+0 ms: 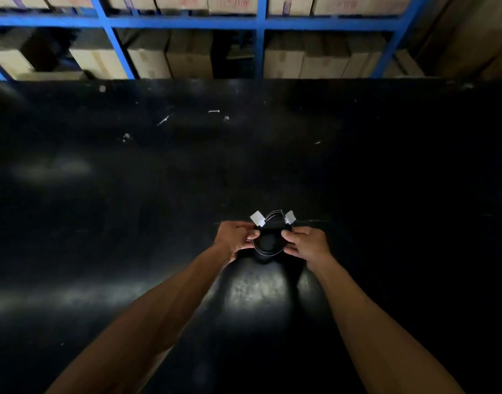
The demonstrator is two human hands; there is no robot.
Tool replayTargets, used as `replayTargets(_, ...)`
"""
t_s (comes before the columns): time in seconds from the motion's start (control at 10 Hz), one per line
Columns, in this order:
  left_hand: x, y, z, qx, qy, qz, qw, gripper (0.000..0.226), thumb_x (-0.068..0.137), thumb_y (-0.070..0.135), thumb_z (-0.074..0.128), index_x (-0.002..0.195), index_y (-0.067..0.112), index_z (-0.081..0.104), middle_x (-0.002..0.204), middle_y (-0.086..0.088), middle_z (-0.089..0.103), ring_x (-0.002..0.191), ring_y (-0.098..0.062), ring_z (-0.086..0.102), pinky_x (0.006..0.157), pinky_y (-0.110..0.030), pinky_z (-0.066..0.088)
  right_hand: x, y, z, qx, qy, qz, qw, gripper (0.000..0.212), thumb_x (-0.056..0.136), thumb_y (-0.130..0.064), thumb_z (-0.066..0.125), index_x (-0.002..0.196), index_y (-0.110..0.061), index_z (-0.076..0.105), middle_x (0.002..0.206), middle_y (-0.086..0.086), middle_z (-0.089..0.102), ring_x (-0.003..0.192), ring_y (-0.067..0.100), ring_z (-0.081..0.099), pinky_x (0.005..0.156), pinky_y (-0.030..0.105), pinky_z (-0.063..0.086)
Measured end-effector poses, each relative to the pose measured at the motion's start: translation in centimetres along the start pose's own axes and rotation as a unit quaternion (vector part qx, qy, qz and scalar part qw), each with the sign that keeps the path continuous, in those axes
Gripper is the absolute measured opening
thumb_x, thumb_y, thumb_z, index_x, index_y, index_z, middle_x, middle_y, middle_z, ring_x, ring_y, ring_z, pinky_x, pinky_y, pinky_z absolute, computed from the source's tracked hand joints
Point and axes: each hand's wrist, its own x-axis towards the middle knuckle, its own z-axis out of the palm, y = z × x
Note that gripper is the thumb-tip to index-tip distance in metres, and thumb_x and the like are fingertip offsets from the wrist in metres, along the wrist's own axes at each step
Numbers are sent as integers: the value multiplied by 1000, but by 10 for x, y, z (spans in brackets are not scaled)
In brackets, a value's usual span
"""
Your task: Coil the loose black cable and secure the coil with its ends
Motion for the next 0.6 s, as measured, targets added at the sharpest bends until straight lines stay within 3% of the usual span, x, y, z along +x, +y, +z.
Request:
replayTargets(0.1,26,-1,3,70,51,26,996,17,74,-6,72,90,-3,76,83,-18,72,76,-25,70,78,-47,63,22,-5,15,-36,37,0,999,35,85,2,75,118,9,63,99,21,65,84,30,65,53,22,60)
replayTargets(0.2,43,-1,2,240,113,86,960,9,68,12,66,68,6,73,64,-15,67,65,-28,69,68,-37,62,47,0,28,-93,67,3,993,29,82,-7,81,108,2,71,89,15,71,80,28,70,76,41,63)
replayTargets(0.3,49,0,1,308,129,109,936,14,77,13,61,76,8,75,72,-18,69,71,-35,67,61,-28,47,62,7,38,-206,104,-18,973,23,76,-30,83,96,-21,77,92,7,77,92,29,74,88,46,59)
replayTargets(0.4,61,-7,-4,300,122,91,942,15,78,18,64,82,9,76,79,-15,74,78,-34,71,68,-31,56,91,30,42,-241,96,-40,965,18,68,-44,77,83,-34,73,88,7,78,93,32,74,82,48,61)
replayTargets(0.5,67,-8,-13,232,103,48,966,20,69,31,76,80,15,75,76,-8,74,73,-27,72,72,-40,62,109,45,37,-239,60,-47,968,43,59,-62,67,91,-34,70,90,4,78,91,29,75,78,48,62)
replayTargets(0.6,48,-18,-28,169,127,40,977,29,67,42,78,88,22,73,82,-8,75,76,-26,71,76,-38,62,62,34,35,-234,54,-67,968,74,66,-68,68,124,-21,62,103,3,77,95,24,73,86,49,59)
